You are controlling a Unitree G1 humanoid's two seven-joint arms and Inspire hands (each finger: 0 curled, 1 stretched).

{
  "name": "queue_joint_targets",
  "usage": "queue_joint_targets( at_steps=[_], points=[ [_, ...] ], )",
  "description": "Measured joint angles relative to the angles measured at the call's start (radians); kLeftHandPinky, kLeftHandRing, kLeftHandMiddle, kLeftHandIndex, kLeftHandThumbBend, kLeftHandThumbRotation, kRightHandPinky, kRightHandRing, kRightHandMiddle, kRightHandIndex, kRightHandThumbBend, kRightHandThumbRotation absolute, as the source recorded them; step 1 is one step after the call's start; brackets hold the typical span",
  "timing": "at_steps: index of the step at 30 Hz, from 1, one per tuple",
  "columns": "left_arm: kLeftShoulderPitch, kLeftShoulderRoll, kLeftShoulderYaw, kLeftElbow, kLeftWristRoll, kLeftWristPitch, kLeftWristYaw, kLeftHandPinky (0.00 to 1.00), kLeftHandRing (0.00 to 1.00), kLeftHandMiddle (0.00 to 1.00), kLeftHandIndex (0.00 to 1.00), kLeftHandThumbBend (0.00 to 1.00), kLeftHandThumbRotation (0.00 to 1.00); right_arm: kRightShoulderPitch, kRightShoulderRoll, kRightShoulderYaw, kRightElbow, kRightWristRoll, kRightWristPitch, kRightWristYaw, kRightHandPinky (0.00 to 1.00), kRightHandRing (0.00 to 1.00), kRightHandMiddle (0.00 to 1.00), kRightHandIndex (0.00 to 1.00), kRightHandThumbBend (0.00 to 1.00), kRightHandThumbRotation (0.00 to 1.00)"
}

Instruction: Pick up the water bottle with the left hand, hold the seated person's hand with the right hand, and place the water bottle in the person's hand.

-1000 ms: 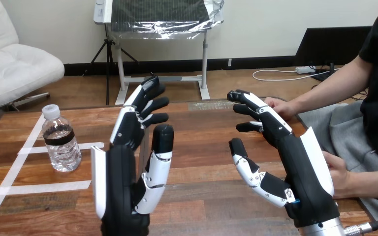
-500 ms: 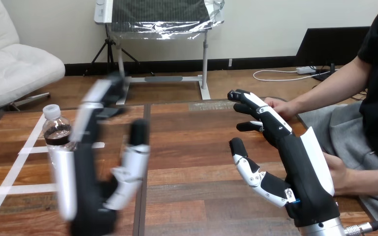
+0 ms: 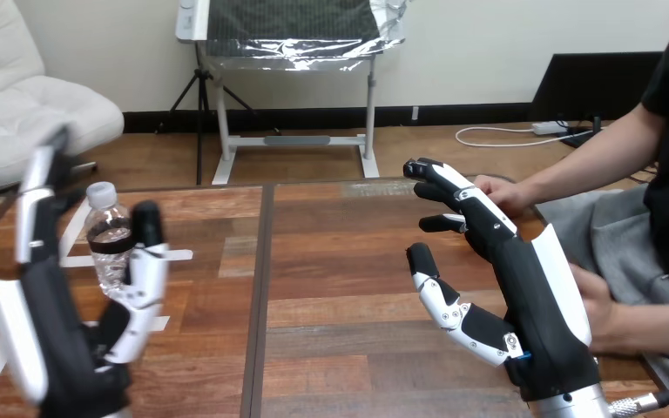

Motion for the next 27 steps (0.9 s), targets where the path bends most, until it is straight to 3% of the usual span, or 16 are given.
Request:
queue_joint_targets(
  at_steps=[12,27],
  points=[
    [-0.054,0.021,0.072,0.068,0.009,0.065,-0.002,1.00,0.99,1.00,0.98,0.81,0.50,-0.009,0.000,0.000,0.010,0.000,0.000,0.000,0.71,0.85,0.90,0.84,0.15,0.00],
    [-0.189,0.086,0.136,0.205,-0.079,0.206,-0.105,1.00,1.00,1.00,1.00,0.89,0.50,-0.010,0.001,0.000,0.012,0.000,0.000,0.000,0.71,0.84,0.90,0.84,0.14,0.00]
  ],
)
